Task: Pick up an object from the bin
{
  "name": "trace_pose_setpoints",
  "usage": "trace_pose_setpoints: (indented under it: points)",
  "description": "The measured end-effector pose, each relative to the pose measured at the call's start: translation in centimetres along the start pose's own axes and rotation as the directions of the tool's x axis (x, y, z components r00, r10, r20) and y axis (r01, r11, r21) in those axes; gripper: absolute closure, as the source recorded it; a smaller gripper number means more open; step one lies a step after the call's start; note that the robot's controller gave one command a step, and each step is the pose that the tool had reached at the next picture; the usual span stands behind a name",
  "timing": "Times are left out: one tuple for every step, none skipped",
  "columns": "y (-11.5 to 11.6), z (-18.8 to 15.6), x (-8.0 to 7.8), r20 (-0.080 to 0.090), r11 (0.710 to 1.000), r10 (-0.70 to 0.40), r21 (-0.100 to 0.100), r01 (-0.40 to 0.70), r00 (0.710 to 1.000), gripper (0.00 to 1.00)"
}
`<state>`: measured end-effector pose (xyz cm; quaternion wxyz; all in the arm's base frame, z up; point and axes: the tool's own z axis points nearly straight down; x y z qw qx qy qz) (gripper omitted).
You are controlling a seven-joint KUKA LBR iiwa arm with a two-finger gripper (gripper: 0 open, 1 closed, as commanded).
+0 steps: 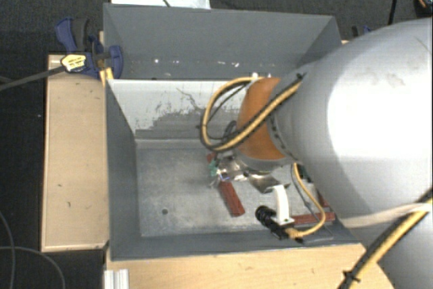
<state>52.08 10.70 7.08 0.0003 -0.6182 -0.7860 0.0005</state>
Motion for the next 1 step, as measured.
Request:
trace_pose_setpoints:
  points:
    - [0.17,-12.46,-0.06,0.0,1.0,-0.006,-0.008,0.005,1.0,1.0]
